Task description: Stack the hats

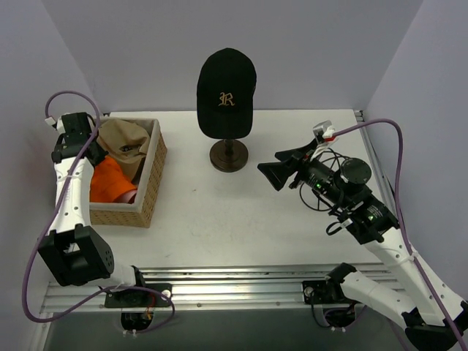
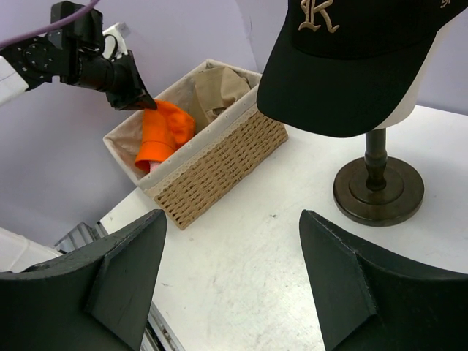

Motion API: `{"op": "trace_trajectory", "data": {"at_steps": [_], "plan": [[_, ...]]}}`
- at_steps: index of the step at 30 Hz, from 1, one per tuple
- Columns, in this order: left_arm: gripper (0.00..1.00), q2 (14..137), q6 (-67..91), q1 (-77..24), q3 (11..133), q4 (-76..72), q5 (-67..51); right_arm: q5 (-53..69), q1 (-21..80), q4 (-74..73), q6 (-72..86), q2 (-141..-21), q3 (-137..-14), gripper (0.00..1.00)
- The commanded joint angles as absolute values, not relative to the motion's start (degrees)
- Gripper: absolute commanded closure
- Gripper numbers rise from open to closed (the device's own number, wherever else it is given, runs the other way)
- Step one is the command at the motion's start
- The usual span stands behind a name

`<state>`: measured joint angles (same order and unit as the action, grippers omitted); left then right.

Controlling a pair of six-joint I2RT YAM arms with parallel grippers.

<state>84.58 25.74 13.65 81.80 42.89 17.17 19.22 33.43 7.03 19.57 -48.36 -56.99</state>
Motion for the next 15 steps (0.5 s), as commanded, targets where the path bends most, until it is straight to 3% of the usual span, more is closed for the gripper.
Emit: {"op": "trace_trajectory", "data": {"at_steps": [1,6,7,12,13,15], "plan": [[0.98,81.3,25.05,13.62,82.81,40.17,17.06,18.98,33.75,9.32,19.25,-48.51,-56.87,0.31],[0.92,82.26,23.91,13.62,81.39,39.55,17.05,18.72,33.75,9.4,19.16,-48.25,-56.6,0.31],[0.97,82.27,23.73,13.62,81.21,39.29,16.88,18.63,33.75,9.58,19.16,-48.16,-56.51,0.31],[0.98,79.2,23.29,12.31,82.35,39.37,17.4,18.54,33.75,9.4,18.98,-48.43,-56.6,0.31],[0.95,78.58,23.12,12.04,82.79,39.64,17.75,18.63,33.75,9.4,18.9,-48.51,-56.51,0.31],[0.72,77.53,23.2,11.69,84.45,40.34,17.23,18.63,33.75,9.58,18.9,-48.69,-56.34,0.31]]}}
